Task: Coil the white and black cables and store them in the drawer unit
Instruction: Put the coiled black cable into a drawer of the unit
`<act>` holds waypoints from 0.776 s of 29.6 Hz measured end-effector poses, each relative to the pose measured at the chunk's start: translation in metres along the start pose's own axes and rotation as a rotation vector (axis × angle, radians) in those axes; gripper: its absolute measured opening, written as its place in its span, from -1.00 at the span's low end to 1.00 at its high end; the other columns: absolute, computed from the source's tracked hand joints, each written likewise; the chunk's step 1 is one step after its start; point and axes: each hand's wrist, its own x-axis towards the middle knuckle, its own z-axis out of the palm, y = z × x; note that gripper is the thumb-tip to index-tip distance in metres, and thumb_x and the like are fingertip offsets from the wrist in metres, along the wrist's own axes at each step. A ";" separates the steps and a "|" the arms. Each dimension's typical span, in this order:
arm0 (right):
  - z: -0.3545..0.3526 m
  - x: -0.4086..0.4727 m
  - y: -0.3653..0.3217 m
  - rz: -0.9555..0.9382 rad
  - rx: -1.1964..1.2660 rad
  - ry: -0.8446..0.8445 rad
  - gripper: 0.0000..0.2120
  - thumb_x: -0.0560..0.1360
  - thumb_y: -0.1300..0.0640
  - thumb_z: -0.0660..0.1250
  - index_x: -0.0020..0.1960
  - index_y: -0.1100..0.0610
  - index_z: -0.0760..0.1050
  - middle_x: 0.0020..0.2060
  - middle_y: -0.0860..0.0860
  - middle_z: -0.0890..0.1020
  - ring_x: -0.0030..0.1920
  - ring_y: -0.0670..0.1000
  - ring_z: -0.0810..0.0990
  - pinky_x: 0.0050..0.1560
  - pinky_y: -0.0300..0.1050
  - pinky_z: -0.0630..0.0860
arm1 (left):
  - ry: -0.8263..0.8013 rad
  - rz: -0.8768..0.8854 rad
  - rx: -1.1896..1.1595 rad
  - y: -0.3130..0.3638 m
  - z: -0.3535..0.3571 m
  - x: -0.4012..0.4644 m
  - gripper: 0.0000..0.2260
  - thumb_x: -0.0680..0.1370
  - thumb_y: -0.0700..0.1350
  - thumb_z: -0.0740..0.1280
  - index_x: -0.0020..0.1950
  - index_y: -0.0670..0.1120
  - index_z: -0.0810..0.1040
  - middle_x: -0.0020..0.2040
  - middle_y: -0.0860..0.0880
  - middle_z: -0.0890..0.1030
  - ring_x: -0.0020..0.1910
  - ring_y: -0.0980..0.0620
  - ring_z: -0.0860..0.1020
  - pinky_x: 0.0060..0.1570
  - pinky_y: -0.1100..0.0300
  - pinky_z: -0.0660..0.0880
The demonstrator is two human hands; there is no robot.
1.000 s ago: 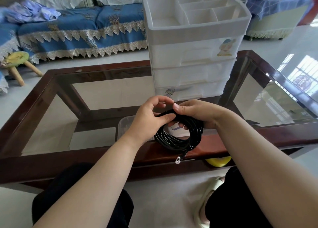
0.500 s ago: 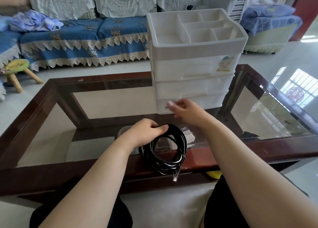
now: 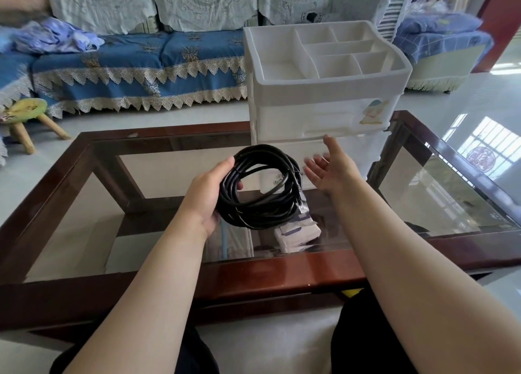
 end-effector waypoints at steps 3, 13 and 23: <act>-0.003 -0.002 -0.002 -0.034 -0.157 0.069 -0.64 0.46 -0.11 0.37 -0.11 0.18 0.37 -0.31 0.03 0.48 -0.27 0.02 0.62 -0.35 -0.11 0.56 | -0.022 -0.074 -0.243 -0.001 -0.006 0.005 -0.70 0.54 0.06 0.32 0.12 -0.13 0.60 -0.16 -0.05 0.55 -0.22 0.06 0.53 -0.05 0.16 0.50; -0.005 -0.038 -0.012 -1.028 -1.564 0.317 -0.58 0.54 -0.25 0.12 0.03 0.07 0.51 0.03 0.04 0.58 0.14 0.13 0.46 0.01 -0.03 0.35 | 0.025 -0.090 -0.399 0.000 -0.017 0.010 -0.54 0.47 0.08 0.33 0.26 -0.17 0.56 0.04 -0.10 0.55 0.13 -0.09 0.49 0.27 -0.12 0.43; -0.006 -0.024 -0.033 -0.791 -1.914 -0.025 -0.50 0.34 -0.36 0.33 -0.03 0.06 0.43 0.14 0.08 0.48 0.28 0.12 0.32 0.27 0.02 0.25 | 0.049 -0.068 -0.328 0.002 -0.008 0.005 -0.78 0.57 0.03 0.29 -0.10 -0.09 0.59 -0.31 0.00 0.55 -0.36 0.10 0.50 -0.17 0.15 0.49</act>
